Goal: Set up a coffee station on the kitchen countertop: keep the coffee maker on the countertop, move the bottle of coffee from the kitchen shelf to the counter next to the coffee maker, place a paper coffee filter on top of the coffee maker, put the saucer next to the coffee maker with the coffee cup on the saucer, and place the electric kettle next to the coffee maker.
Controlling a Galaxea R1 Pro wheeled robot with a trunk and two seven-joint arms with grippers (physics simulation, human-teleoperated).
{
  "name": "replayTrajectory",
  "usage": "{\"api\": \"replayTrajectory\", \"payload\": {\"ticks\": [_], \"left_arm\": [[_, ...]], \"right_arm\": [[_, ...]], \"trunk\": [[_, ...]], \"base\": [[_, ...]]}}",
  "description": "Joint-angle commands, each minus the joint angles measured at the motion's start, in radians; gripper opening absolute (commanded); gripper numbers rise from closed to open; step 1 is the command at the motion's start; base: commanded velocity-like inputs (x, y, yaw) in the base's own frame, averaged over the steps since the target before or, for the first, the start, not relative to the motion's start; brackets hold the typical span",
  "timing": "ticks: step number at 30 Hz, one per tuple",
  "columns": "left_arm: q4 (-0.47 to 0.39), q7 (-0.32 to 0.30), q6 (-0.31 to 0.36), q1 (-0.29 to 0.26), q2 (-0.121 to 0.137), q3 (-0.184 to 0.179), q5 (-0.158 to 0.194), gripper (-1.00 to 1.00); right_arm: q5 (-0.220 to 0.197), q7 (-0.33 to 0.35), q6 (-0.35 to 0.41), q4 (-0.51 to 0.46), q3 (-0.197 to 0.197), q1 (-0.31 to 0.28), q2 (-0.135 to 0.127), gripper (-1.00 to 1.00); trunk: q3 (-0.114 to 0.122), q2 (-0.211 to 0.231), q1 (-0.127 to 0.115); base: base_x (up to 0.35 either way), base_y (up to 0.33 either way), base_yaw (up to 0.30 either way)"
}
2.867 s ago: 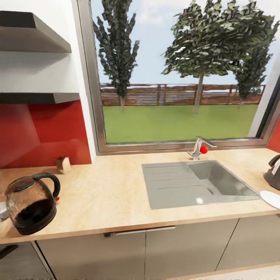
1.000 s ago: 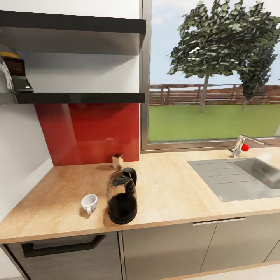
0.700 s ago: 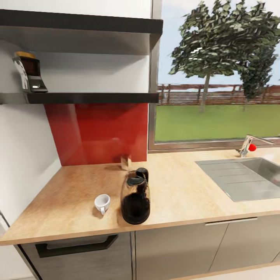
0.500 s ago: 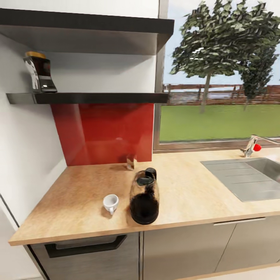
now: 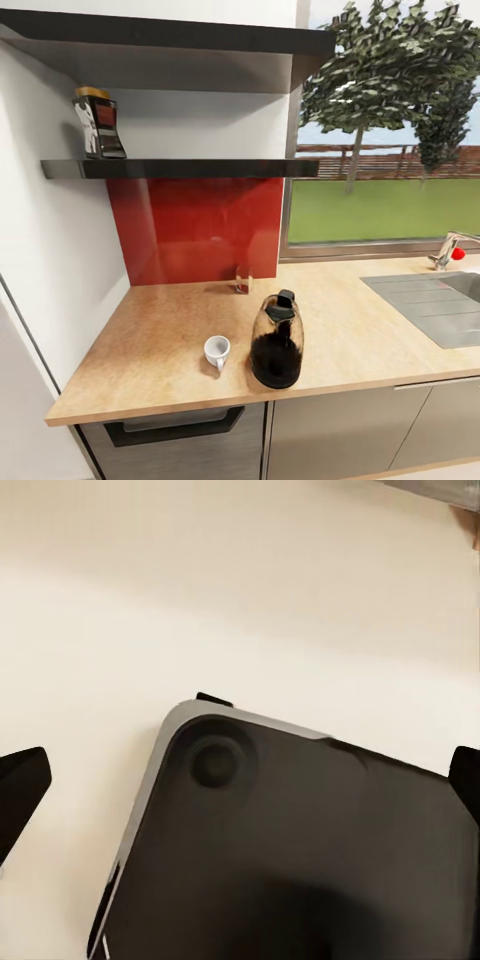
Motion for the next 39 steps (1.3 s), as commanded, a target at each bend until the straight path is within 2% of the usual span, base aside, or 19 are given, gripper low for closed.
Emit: {"api": "replayTrajectory", "payload": {"ticks": [1, 6, 10, 12, 15, 16, 21, 24, 27, 28, 30, 33, 35, 39], "left_arm": [[-0.001, -0.011, 0.002, 0.0, 0.0, 0.003, 0.009, 1.0], [-0.002, -0.011, 0.005, 0.0, 0.001, 0.003, 0.005, 1.0], [-0.001, -0.01, 0.003, 0.0, -0.004, -0.002, 0.0, 1.0], [0.001, -0.01, 0.001, 0.0, -0.006, -0.005, 0.0, 1.0], [0.005, -0.006, 0.001, 0.0, -0.008, -0.007, 0.0, 1.0], [0.007, -0.001, 0.001, 0.0, -0.008, -0.007, 0.0, 1.0], [0.009, 0.013, 0.001, 0.0, -0.01, -0.009, -0.001, 1.0], [0.009, 0.015, 0.001, 0.0, -0.009, -0.009, -0.003, 1.0], [0.008, 0.016, 0.001, 0.0, -0.01, -0.008, -0.005, 1.0], [0.007, 0.017, 0.001, 0.0, -0.009, -0.009, -0.006, 1.0], [-0.001, 0.017, 0.002, 0.0, -0.004, -0.008, -0.006, 1.0], [-0.008, 0.017, 0.002, 0.0, -0.001, -0.007, -0.005, 1.0], [-0.01, 0.018, 0.001, 0.0, 0.003, -0.005, -0.003, 1.0], [-0.012, 0.018, 0.0, 0.0, 0.017, 0.0, 0.004, 1.0]], "right_arm": [[-0.024, 0.014, -0.011, -0.003, -0.008, -0.001, -0.004, 1.0], [-0.116, 0.017, -0.014, -0.003, -0.012, -0.001, -0.01, 1.0], [-0.168, 0.016, -0.003, -0.003, -0.013, -0.002, -0.015, 1.0], [-0.188, 0.01, 0.047, -0.001, -0.011, -0.005, -0.016, 1.0], [-0.195, -0.013, 0.135, 0.008, -0.009, -0.016, -0.018, 1.0], [-0.197, -0.034, 0.175, 0.016, -0.009, -0.032, -0.02, 1.0], [-0.198, -0.122, 0.27, 0.042, -0.007, -0.107, -0.03, 1.0], [-0.198, -0.142, 0.326, 0.052, -0.007, -0.143, -0.048, 1.0], [-0.196, -0.145, 0.358, 0.084, -0.005, -0.161, -0.079, 1.0], [-0.193, -0.144, 0.353, 0.098, -0.002, -0.163, -0.09, 1.0], [-0.183, -0.121, 0.257, 0.117, 0.014, -0.166, -0.104, 1.0], [-0.15, -0.103, 0.176, 0.12, 0.058, -0.166, -0.108, 1.0], [-0.121, -0.092, 0.152, 0.121, 0.094, -0.167, -0.11, 1.0], [-0.097, -0.033, 0.137, 0.117, 0.112, -0.167, -0.116, 1.0]], "trunk": [[-0.001, -0.001, 0.0], [-0.001, -0.001, 0.0], [-0.001, -0.001, 0.0], [-0.001, -0.001, 0.0], [-0.001, -0.001, 0.0], [-0.001, -0.001, 0.0], [-0.001, -0.001, 0.0], [-0.001, -0.001, 0.0], [-0.001, -0.001, 0.0], [-0.001, -0.001, 0.0], [-0.001, -0.001, 0.0], [-0.001, -0.001, 0.0], [-0.001, -0.001, 0.0], [-0.001, -0.001, 0.0]], "base": [[0.0, 0.001, 0.0], [0.0, 0.0, 0.0], [-0.001, 0.0, 0.0], [-0.076, -0.003, 0.0], [-0.193, -0.032, 0.0], [-0.256, -0.057, 0.0], [-0.204, -0.042, 0.0], [-0.062, -0.011, 0.0], [-0.024, -0.004, 0.0], [-0.01, -0.002, 0.0], [-0.004, -0.001, 0.0], [-0.001, 0.0, 0.0], [0.0, 0.0, 0.0], [0.0, 0.0, 0.0]]}}
